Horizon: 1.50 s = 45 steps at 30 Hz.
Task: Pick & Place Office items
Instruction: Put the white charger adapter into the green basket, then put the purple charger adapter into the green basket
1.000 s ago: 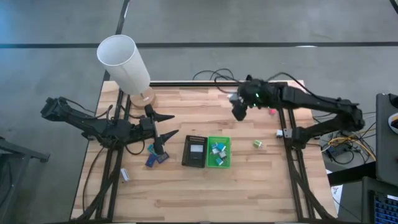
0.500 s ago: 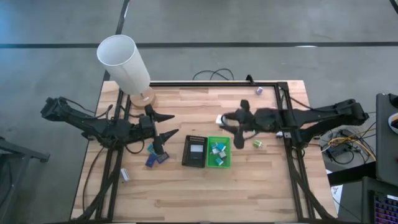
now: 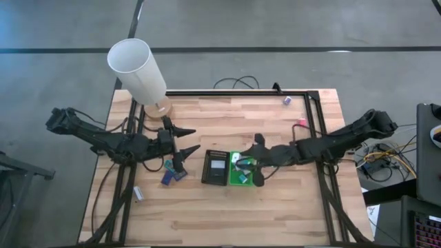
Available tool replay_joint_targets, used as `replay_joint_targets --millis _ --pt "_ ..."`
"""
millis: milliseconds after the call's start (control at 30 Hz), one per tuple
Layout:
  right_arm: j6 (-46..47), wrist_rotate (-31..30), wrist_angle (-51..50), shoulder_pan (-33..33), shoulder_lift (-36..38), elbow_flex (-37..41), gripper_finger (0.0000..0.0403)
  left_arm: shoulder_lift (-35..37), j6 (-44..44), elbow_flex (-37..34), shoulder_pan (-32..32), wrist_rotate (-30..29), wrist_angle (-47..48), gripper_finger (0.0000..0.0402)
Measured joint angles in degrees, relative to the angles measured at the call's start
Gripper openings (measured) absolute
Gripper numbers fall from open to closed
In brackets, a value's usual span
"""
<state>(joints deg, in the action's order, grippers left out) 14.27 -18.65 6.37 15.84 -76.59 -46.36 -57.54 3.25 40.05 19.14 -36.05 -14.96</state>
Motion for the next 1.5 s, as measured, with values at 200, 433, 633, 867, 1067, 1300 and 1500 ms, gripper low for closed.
replay_joint_targets --millis 200,433,633,867,1067,1300,1500 --pt "5.7 0.2 -0.1 -0.6 -7.3 0.4 0.0166 0.0 0.0 0.0 0.0 0.0 0.0 0.0284" --pt "10.9 6.2 -0.8 -1.8 -13.9 -0.2 0.0166 0.0 0.0 0.0 0.0 0.0 0.0 0.0284" --pt "15.8 8.9 -6.9 -2.7 -15.1 -0.2 0.0166 0.0 0.1 0.0 0.0 0.0 0.3 0.0284" --pt "18.9 10.4 -13.2 -2.8 -14.1 -0.3 0.0166 0.0 0.2 0.0 0.0 0.0 0.5 0.0285" --pt "19.8 11.4 -14.7 -2.7 -13.9 -0.2 0.0193 0.0 0.2 0.0 0.0 0.0 0.5 0.0285" --pt "19.3 11.5 -14.9 -2.7 -13.5 -1.3 0.0337 0.0 0.2 0.0 0.0 0.0 0.5 0.0285" --pt "17.3 11.7 -18.5 -2.9 -12.3 -4.5 0.0355 0.0 0.2 0.0 0.0 0.0 0.5 0.0285"
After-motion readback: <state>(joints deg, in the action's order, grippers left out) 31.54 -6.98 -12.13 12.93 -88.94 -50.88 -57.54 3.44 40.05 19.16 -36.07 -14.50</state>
